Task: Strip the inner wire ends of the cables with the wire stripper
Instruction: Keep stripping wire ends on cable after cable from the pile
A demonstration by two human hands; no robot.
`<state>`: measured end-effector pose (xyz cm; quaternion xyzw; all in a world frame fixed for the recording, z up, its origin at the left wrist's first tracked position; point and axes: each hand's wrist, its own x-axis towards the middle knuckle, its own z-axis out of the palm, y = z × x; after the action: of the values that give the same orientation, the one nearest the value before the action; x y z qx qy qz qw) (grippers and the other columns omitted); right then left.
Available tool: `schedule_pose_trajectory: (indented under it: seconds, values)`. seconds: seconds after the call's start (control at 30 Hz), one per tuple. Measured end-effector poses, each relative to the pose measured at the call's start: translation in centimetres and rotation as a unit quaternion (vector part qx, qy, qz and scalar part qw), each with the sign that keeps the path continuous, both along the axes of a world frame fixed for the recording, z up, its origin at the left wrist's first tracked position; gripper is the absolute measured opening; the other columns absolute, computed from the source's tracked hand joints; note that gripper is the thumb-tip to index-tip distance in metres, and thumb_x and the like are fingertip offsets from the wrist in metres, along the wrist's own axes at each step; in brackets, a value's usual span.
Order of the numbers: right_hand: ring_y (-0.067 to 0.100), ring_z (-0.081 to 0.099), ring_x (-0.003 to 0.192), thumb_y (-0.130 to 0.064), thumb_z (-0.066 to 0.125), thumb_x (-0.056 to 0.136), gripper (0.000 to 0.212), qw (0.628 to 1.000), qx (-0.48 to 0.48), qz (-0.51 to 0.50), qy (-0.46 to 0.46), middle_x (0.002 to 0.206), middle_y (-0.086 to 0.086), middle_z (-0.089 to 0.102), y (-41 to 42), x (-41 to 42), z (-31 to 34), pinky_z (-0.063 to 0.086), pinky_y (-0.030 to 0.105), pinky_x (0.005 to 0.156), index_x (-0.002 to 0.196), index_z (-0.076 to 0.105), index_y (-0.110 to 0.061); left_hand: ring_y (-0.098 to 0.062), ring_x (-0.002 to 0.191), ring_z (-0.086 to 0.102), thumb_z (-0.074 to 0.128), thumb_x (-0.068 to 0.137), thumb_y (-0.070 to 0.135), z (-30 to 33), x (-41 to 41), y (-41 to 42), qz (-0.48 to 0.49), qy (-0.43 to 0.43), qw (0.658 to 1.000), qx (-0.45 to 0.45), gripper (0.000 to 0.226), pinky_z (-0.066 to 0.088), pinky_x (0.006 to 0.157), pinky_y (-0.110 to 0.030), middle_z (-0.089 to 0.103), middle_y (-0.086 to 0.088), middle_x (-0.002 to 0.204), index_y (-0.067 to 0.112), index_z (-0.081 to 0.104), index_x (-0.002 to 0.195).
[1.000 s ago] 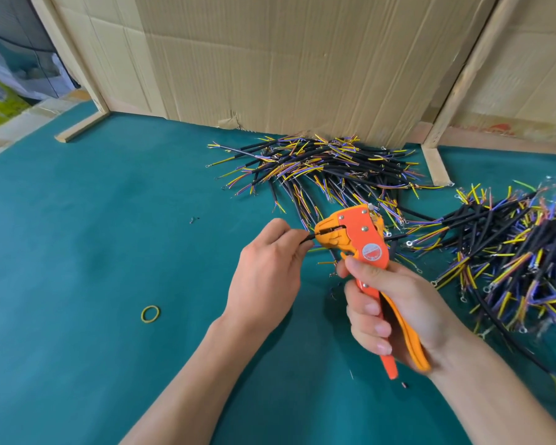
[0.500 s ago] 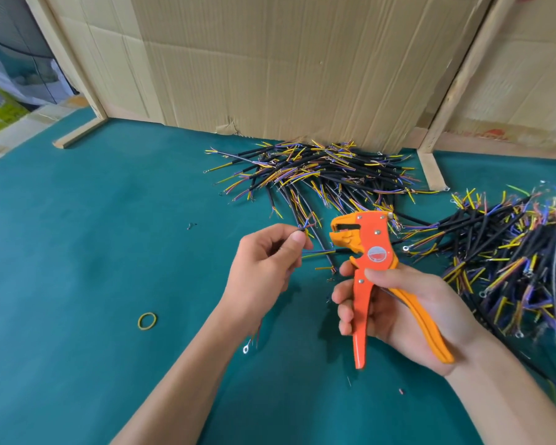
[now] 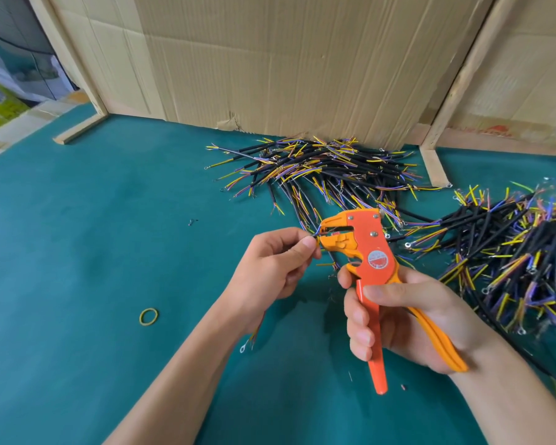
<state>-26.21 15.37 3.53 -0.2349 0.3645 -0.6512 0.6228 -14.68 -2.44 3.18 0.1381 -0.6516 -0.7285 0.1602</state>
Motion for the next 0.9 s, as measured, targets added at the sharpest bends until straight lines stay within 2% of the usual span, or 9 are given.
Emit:
schedule_pose_trajectory:
  seconds: [0.17,0.3,0.47,0.6,0.7,0.77,0.9]
  values:
    - [0.032,0.059,0.061,-0.015,0.076,0.088,0.030,1.000,-0.002,0.021,-0.004,0.078,0.020,0.058,0.2,-0.3,-0.1,0.051,0.044,0.061,0.112,0.063,-0.002,-0.011,0.051,0.020,0.057,0.091,0.025,0.2,0.2,-0.4,-0.031,-0.001,0.999,0.004,0.022,0.020,0.039,-0.013,0.030,-0.003,0.063,0.020,0.066,0.071]
    - [0.031,0.060,0.063,-0.012,0.071,0.092,0.027,0.999,-0.008,0.049,-0.009,0.079,0.020,0.058,0.6,-0.7,-0.2,0.050,0.044,0.063,0.115,0.061,-0.002,-0.015,0.055,0.017,0.059,0.091,0.025,0.3,0.5,-1.1,-0.066,-0.012,0.998,0.005,0.022,0.019,0.039,-0.014,0.022,-0.012,0.069,0.017,0.064,0.072]
    - [0.031,0.061,0.063,-0.011,0.070,0.092,0.027,0.997,0.004,0.071,-0.006,0.078,0.020,0.056,0.9,-1.0,-0.2,0.051,0.044,0.063,0.115,0.059,-0.001,-0.010,0.049,0.020,0.058,0.091,0.024,0.1,0.7,-1.6,-0.105,-0.033,0.994,0.012,0.022,0.019,0.038,-0.014,0.034,0.004,0.059,0.016,0.064,0.071]
    - [0.030,0.060,0.059,-0.012,0.069,0.094,0.022,0.997,0.017,0.078,-0.007,0.074,0.018,0.056,0.9,-1.0,0.1,0.051,0.041,0.060,0.111,0.061,-0.003,-0.009,0.048,0.021,0.058,0.091,0.023,0.2,0.9,-1.7,-0.116,-0.036,0.993,0.017,0.023,0.019,0.038,-0.013,0.034,0.005,0.057,0.015,0.064,0.071]
    - [0.027,0.060,0.057,-0.012,0.069,0.092,0.019,0.997,0.053,0.046,0.027,0.073,0.017,0.057,0.9,-0.8,-0.1,0.051,0.038,0.058,0.105,0.061,-0.001,-0.008,0.048,0.022,0.058,0.091,0.022,0.2,1.0,-1.8,-0.121,-0.037,0.992,0.020,0.024,0.019,0.038,-0.013,0.035,0.005,0.057,0.015,0.065,0.070]
    - [0.025,0.062,0.063,-0.007,0.062,0.095,0.006,0.994,0.077,-0.003,0.083,0.080,0.017,0.059,0.6,-0.7,-0.3,0.054,0.036,0.061,0.099,0.061,-0.003,-0.008,0.048,0.023,0.058,0.092,0.022,0.2,1.0,-1.8,-0.125,-0.034,0.991,0.023,0.024,0.019,0.038,-0.013,0.036,0.005,0.057,0.015,0.065,0.070]
    - [0.023,0.067,0.074,0.001,0.056,0.088,0.015,0.985,0.097,-0.057,0.132,0.090,0.017,0.065,0.3,-1.0,-0.3,0.058,0.032,0.070,0.101,0.063,0.000,-0.009,0.050,0.023,0.058,0.092,0.022,0.1,1.1,-1.8,-0.127,-0.028,0.991,0.023,0.024,0.020,0.038,-0.013,0.033,0.002,0.059,0.015,0.065,0.070]
